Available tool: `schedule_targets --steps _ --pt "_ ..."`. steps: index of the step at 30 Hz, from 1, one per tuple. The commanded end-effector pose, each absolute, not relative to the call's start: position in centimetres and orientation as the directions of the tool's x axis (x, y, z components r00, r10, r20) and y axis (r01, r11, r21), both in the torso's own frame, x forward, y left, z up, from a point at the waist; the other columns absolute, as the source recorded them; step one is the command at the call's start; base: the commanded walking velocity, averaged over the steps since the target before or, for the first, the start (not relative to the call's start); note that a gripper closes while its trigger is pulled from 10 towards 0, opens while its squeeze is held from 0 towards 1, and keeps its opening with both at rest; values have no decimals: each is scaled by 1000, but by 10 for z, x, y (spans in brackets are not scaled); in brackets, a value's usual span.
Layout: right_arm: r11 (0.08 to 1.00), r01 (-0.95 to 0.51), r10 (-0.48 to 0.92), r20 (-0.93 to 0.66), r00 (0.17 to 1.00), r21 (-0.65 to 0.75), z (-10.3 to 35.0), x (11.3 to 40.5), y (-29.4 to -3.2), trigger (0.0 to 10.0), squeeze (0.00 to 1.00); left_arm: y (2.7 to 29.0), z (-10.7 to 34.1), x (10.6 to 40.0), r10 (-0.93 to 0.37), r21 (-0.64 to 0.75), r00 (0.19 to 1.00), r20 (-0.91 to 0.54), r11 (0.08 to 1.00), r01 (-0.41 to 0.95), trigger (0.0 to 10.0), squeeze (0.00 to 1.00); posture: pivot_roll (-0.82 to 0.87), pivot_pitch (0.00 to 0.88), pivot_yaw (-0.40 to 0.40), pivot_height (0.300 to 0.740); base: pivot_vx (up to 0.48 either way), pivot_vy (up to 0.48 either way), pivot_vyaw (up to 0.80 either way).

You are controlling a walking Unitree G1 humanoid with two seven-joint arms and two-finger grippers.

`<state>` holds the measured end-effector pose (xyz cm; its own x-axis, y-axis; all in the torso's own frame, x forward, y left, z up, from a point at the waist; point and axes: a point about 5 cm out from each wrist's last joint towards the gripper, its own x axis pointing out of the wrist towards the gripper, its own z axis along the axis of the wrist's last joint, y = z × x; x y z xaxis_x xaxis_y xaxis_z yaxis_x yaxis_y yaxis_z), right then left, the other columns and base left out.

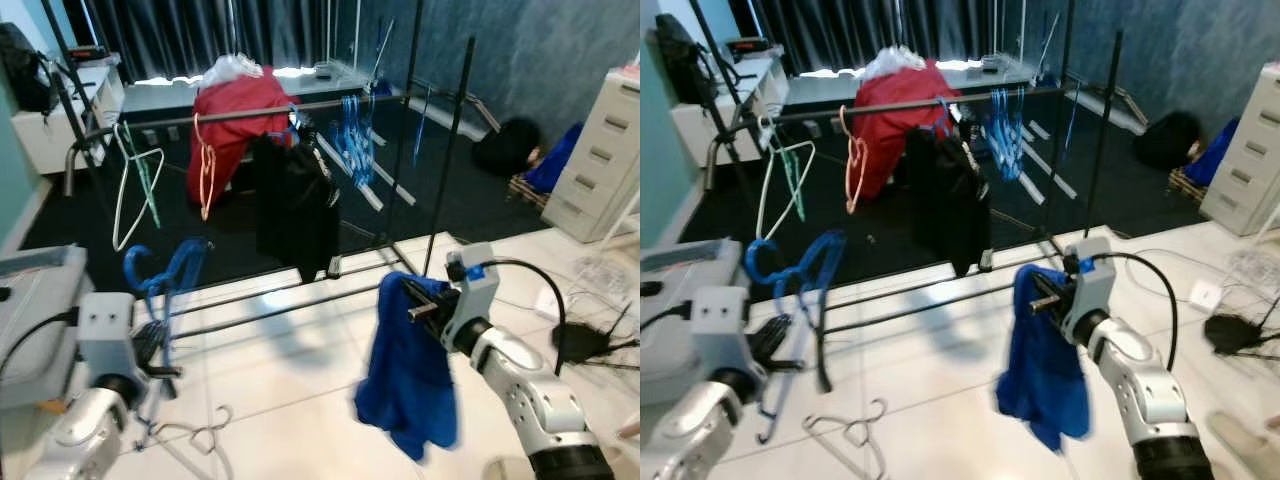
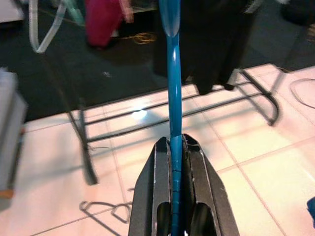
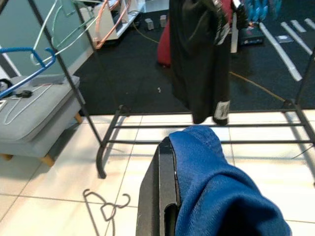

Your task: Hang hanger

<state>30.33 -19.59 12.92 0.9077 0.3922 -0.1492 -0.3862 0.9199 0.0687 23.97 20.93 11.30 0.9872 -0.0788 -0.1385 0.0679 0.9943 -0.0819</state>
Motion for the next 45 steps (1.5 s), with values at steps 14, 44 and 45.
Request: schedule_targets --steps 14,44,45 --pt "923 -377 383 -105 918 76 130 304 -194 10000 0 203 123 239 16 278 999 -35 960 -6 10000 0 94 45 8 740 0 0 797" --pt "883 -417 450 -139 882 215 113 220 -157 10000 0 159 115 196 -113 -228 992 -62 969 96 10000 0 61 0 -28 740 0 0 794" --pt "883 -417 450 -139 882 215 113 220 -157 10000 0 159 115 196 -113 -228 992 -62 969 96 10000 0 61 0 -28 740 0 0 794"
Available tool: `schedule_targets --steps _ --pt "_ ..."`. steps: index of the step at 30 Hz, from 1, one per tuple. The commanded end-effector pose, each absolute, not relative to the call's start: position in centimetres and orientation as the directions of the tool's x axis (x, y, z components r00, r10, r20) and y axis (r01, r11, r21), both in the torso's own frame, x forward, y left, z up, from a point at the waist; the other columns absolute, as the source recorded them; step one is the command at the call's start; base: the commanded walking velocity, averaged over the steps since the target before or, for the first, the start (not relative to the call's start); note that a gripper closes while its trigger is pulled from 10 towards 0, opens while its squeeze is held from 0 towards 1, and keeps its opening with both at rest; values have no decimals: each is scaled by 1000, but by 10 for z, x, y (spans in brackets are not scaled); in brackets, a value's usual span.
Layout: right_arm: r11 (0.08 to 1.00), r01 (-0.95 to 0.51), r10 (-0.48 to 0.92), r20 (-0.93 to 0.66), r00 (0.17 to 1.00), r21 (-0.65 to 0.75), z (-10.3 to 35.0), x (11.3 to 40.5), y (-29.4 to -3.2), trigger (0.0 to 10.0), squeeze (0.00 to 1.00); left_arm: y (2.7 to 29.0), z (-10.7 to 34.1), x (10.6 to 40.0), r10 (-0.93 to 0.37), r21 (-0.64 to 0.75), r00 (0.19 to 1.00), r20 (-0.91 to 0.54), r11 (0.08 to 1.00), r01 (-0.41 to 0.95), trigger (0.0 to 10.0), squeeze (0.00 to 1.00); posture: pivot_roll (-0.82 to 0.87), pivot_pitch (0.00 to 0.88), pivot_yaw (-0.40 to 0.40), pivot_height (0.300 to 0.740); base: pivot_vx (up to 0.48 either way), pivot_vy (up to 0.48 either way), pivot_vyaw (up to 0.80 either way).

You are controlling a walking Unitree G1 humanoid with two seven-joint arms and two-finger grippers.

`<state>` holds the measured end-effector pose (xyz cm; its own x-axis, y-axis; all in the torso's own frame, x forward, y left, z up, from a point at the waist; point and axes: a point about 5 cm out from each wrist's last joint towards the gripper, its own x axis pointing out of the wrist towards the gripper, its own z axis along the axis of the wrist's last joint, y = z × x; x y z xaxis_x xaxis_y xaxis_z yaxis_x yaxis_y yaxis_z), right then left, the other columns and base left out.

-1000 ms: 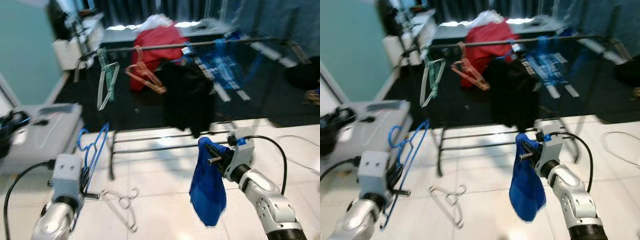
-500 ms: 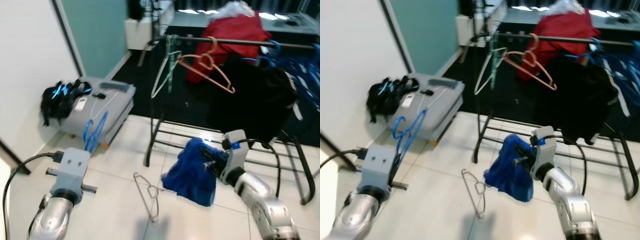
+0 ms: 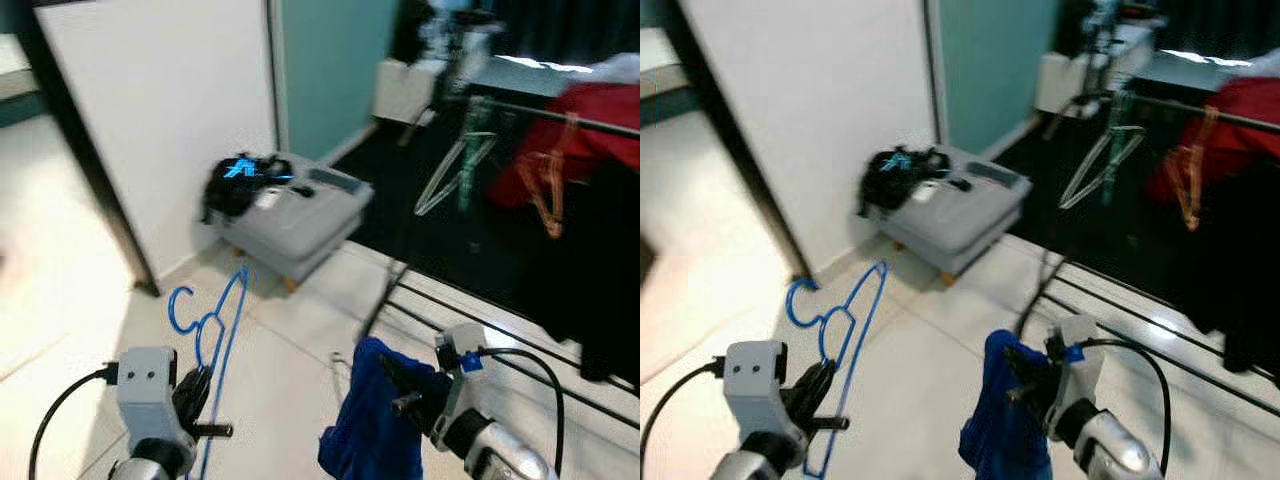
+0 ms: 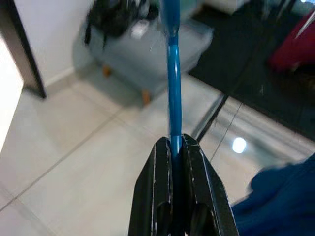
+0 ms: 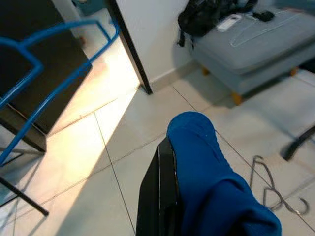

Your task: Hang hanger

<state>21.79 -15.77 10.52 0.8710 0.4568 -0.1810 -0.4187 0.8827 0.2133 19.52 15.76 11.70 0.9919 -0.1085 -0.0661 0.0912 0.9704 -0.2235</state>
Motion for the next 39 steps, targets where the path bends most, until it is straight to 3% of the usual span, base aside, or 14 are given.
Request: schedule_targets --steps 1,14,21,25,27,28,33,39 --pt "888 -395 430 -120 895 235 114 227 -159 10000 0 157 116 200 -118 -236 992 -54 966 102 10000 0 66 0 -27 740 0 0 794" --pt "880 -380 418 -88 904 284 121 231 -155 10000 0 154 116 202 -133 -273 990 -52 955 114 10000 0 72 0 -28 740 0 0 791" --pt "855 -441 474 -65 878 274 124 241 -141 10000 0 153 113 204 -217 -323 975 -42 927 192 10000 0 107 0 -48 740 0 0 786" --pt "849 -452 487 -73 870 274 123 241 -141 10000 0 157 113 201 -226 -329 973 -44 923 200 10000 0 111 0 -54 740 0 0 788" --pt "856 -438 475 -81 876 274 124 239 -148 10000 0 158 112 197 -303 -342 952 -47 900 270 10000 0 105 0 -60 740 0 0 788" --pt "863 -421 457 -80 886 279 125 238 -152 10000 0 155 115 199 -383 -316 923 -32 880 354 10000 0 89 0 -54 740 0 0 788" --pt "868 -415 448 -69 891 274 129 236 -152 10000 0 154 121 209 -437 -222 899 -5 877 425 10000 0 66 0 -45 740 0 0 788" --pt "865 -422 453 -63 889 271 130 240 -150 10000 0 160 119 212 -434 -180 901 -26 888 423 10000 0 77 0 -46 740 0 0 788"
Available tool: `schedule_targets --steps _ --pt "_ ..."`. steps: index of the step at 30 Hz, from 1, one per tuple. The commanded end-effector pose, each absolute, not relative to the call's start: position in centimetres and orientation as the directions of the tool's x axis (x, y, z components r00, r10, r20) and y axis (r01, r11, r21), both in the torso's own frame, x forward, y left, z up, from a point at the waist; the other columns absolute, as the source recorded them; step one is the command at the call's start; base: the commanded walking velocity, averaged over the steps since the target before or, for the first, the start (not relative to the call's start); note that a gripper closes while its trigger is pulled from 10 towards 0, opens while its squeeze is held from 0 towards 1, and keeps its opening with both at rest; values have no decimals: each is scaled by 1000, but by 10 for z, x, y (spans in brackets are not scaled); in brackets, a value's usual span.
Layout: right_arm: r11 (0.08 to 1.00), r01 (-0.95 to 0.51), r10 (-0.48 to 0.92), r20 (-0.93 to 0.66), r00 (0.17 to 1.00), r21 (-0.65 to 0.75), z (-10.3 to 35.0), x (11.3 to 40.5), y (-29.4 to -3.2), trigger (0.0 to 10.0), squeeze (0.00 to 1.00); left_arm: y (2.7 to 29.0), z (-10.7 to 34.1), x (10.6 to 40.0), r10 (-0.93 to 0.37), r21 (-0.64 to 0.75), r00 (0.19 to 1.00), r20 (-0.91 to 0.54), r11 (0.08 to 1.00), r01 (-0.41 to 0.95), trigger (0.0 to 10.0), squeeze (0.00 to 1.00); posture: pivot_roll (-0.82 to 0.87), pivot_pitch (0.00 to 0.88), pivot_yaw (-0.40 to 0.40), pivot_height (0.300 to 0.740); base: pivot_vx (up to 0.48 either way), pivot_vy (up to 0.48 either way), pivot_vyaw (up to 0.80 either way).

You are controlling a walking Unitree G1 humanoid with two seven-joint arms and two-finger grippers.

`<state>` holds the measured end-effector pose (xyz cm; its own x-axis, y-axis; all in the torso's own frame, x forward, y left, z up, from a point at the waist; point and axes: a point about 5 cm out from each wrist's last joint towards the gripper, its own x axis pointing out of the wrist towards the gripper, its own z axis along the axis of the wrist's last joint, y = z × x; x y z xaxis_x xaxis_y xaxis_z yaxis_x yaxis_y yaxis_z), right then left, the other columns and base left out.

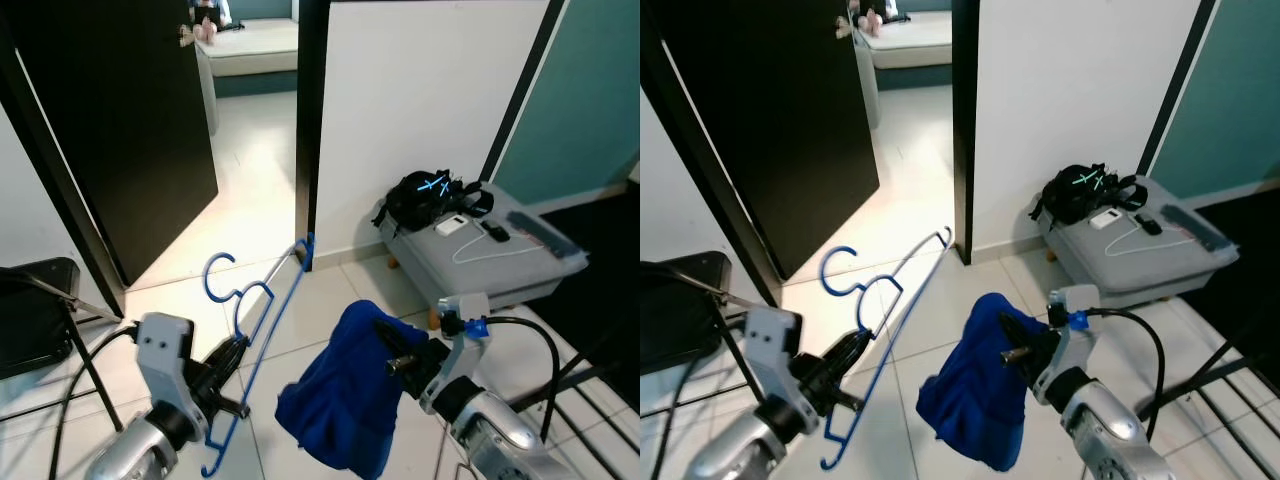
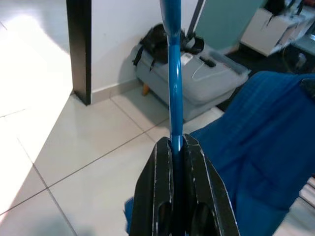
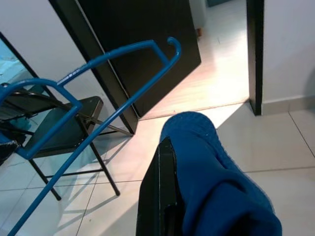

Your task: Hang hanger

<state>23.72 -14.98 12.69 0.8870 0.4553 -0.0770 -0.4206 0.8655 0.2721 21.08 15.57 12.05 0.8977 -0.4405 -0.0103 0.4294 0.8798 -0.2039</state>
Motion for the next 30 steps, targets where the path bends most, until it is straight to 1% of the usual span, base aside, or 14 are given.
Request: schedule_targets --steps 1,4,5,10,12,22,24,30 --pt "865 -422 453 -63 889 271 130 240 -150 10000 0 160 119 212 -434 -180 901 -26 888 423 10000 0 77 0 -46 740 0 0 788" --pt "863 -424 458 -72 886 274 129 239 -153 10000 0 165 120 210 -381 -157 924 -29 915 373 10000 0 79 16 -52 740 0 0 788" --pt "863 -424 458 -72 886 274 129 239 -153 10000 0 165 120 210 -381 -157 924 -29 915 373 10000 0 79 16 -52 740 0 0 788" --pt "863 -421 458 -83 885 278 130 237 -154 10000 0 169 125 209 -295 -84 955 -11 952 293 10000 0 85 45 -61 740 0 0 788" --pt "860 -425 463 -85 882 281 130 237 -153 10000 0 170 125 212 -268 -90 963 -10 960 266 10000 0 85 49 -65 740 0 0 788" --pt "857 -430 470 -87 878 285 130 237 -153 10000 0 171 126 213 -235 -85 972 -23 969 233 10000 0 85 55 -62 740 0 0 786" --pt "856 -430 470 -85 878 287 130 237 -153 10000 0 174 127 214 -186 -68 982 -29 981 184 10000 0 80 58 -54 740 0 0 781" --pt "856 -430 469 -84 879 287 131 237 -152 10000 0 175 129 215 -149 -42 989 -16 988 148 10000 0 79 58 -53 740 0 0 781"
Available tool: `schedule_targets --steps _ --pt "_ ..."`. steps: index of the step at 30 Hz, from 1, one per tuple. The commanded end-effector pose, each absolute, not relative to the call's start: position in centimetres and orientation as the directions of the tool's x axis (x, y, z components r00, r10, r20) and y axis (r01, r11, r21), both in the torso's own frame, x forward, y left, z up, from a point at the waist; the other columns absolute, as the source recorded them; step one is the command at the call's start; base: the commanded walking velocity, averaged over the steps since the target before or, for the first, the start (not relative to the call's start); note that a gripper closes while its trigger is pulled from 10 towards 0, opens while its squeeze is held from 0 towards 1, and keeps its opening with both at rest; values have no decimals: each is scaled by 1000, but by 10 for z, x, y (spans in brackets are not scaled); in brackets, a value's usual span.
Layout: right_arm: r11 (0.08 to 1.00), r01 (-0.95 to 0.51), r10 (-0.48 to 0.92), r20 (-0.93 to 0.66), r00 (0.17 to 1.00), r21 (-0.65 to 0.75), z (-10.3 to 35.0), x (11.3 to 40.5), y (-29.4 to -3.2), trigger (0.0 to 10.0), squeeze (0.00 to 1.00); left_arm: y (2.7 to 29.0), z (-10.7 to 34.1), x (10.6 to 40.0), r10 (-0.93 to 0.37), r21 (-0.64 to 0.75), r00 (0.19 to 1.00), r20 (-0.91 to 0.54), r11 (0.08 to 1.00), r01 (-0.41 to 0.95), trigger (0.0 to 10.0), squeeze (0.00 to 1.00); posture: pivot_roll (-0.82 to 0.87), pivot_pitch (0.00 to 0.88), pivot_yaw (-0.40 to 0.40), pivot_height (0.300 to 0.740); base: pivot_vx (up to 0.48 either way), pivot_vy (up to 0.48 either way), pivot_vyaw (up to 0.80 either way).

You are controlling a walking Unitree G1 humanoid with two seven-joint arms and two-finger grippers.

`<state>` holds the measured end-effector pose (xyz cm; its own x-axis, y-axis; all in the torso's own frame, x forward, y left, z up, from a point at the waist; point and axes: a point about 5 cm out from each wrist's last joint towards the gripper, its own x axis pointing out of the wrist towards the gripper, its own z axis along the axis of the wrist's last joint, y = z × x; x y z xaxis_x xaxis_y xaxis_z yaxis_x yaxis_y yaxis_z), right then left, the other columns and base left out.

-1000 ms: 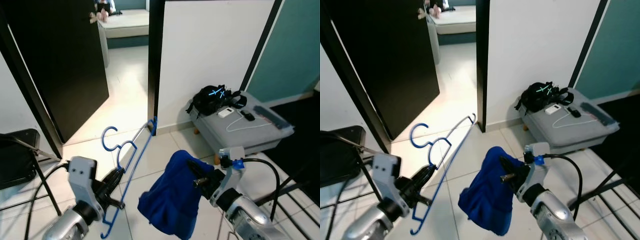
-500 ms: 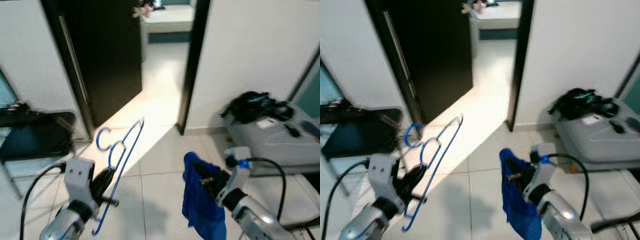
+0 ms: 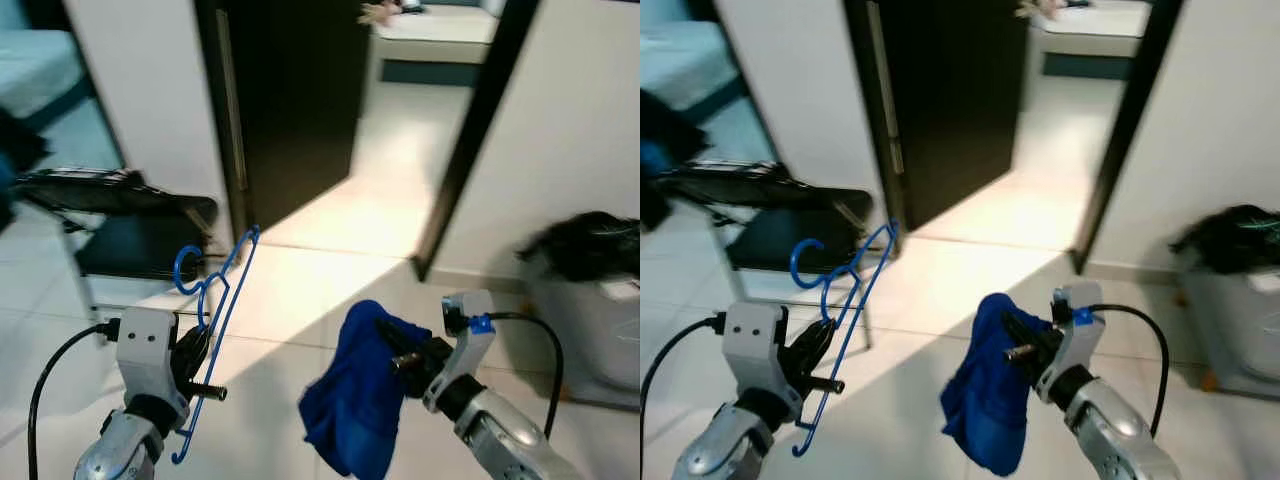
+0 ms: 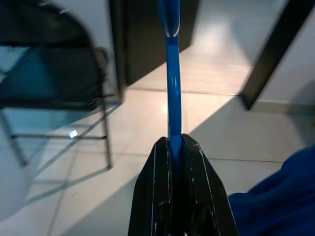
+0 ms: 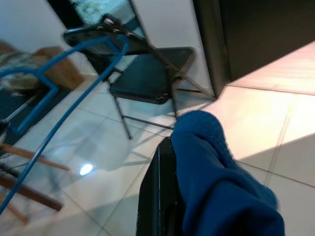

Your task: Hang hanger

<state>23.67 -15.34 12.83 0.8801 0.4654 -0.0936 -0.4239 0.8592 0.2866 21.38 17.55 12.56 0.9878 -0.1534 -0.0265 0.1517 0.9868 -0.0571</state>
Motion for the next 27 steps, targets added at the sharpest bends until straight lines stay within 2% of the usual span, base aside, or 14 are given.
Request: schedule_targets --steps 1,7,27 --pt "856 -430 469 -84 879 287 131 237 -152 10000 0 175 129 215 -149 -42 989 -16 988 148 10000 0 79 58 -53 740 0 0 781" --pt "854 -432 473 -85 877 291 132 237 -152 10000 0 174 132 213 -93 29 996 -11 995 94 10000 0 80 62 -57 740 0 0 780" --pt "846 -444 484 -76 872 296 135 239 -146 10000 0 172 137 214 -78 164 997 13 984 75 10000 0 88 87 -46 740 0 0 780"
